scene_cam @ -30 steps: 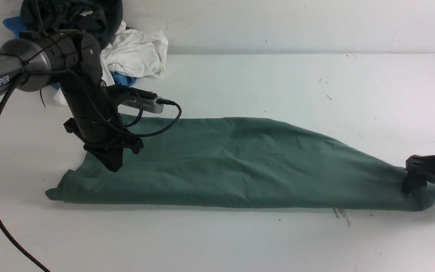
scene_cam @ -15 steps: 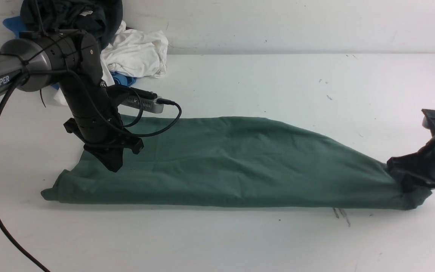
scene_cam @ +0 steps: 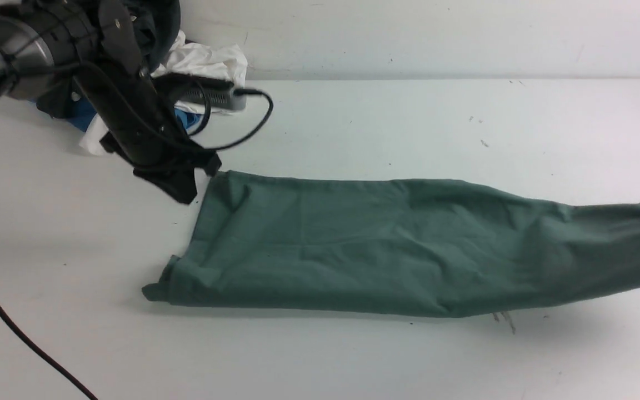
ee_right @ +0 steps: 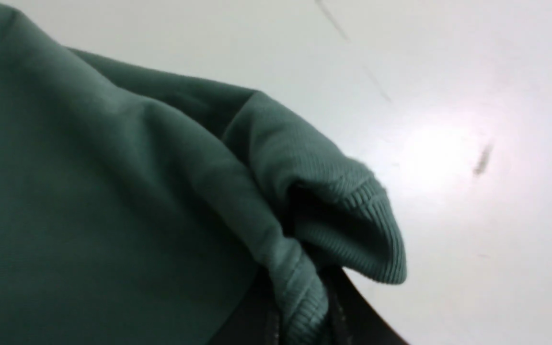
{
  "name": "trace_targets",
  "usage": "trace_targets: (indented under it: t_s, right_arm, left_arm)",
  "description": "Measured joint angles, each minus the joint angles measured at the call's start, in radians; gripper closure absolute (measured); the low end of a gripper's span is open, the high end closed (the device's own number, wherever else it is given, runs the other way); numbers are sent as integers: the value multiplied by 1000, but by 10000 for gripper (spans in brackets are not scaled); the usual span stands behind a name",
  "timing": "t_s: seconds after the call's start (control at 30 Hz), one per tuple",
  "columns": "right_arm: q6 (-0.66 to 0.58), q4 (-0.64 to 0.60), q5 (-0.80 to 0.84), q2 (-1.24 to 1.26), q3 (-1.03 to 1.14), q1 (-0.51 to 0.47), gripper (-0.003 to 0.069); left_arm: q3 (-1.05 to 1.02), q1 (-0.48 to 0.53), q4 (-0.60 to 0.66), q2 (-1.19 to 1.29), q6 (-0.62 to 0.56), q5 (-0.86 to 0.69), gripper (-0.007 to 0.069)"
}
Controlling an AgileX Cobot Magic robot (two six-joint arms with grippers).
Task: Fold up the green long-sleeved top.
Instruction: Use the right arm to drag the right edge of the fabric to the left and folds it over the left edge
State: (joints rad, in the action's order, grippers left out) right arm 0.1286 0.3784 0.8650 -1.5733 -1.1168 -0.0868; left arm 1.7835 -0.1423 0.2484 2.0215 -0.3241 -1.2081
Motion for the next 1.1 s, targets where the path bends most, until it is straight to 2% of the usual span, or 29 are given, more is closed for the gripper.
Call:
trace_targets:
  t_s: [0.03, 0.2, 0.37, 0.5, 0.57, 0.67, 0.7, 0.77, 0.97, 1.1]
  right_arm:
    - [42, 56, 26, 27, -7, 0, 606]
    - [70, 89, 98, 91, -82, 0, 606]
    - [-47, -20, 213, 139, -281, 47, 606]
    - [-198, -237, 265, 116, -475, 225, 606]
    - [-223, -316, 266, 75, -525, 323, 606]
    - [-231, -378, 257, 17, -547, 416, 606]
    - [-233, -409, 243, -47, -550, 490, 606]
    - [-236, -448, 218, -117, -550, 552, 606]
    - [-236, -553, 90, -296, -550, 661, 606]
    - [-243, -640, 26, -377, -550, 673, 601]
  left_arm:
    - [22, 0, 20, -62, -16, -1, 631]
    - [31, 0, 18, -193, -33, -19, 631]
    - [32, 0, 2, -278, -36, -29, 631]
    - [30, 0, 2, -278, -37, -31, 631]
    - [30, 0, 1, -275, -40, -32, 631]
    - [30, 0, 0, -272, -40, -33, 631]
    - [29, 0, 0, -272, -40, -33, 631]
    - [24, 0, 0, -272, -40, -36, 631]
    - [22, 0, 3, -266, -41, -37, 631]
    - [22, 0, 6, -266, -42, -37, 631]
